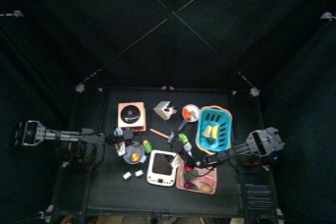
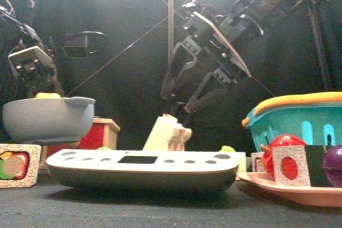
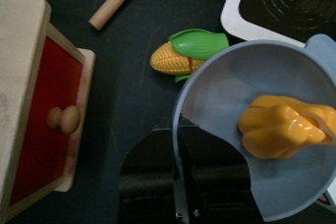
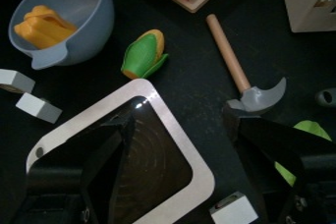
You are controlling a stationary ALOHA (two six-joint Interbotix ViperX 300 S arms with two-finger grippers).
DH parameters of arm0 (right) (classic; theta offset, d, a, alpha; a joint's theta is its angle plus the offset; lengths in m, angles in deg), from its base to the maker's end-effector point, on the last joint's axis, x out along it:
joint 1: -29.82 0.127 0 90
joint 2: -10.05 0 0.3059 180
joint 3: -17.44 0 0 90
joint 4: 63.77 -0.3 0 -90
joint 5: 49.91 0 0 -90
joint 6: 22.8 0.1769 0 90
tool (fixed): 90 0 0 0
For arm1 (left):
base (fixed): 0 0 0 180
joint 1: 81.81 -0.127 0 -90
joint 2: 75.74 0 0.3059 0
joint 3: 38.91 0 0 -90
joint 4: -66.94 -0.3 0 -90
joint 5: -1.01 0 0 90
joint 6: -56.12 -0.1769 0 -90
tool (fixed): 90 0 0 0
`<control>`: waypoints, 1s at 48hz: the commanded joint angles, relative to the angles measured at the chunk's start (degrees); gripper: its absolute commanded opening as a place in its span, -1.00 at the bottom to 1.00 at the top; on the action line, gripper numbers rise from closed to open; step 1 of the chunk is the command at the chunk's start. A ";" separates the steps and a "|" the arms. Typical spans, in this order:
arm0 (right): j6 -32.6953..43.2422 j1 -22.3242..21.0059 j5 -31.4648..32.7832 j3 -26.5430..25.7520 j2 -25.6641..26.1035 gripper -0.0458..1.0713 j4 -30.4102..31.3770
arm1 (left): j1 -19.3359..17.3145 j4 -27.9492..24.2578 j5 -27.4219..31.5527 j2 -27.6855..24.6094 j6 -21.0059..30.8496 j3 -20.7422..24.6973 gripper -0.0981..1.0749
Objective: Place bowl on stove
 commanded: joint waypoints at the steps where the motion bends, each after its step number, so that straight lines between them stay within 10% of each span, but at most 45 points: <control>1: -0.09 0.26 0.35 -0.35 2.55 0.88 0.09 | 0.88 1.05 -0.26 0.09 0.09 2.29 -0.38; 21: 0.44 5.54 10.11 3.60 7.91 0.88 -2.64 | 5.19 8.70 -4.39 -3.43 0.09 7.56 -0.38; 48: -0.09 8.70 15.38 5.36 8.44 0.88 -7.29 | 6.24 11.16 -8.44 -20.83 -0.09 19.78 -0.38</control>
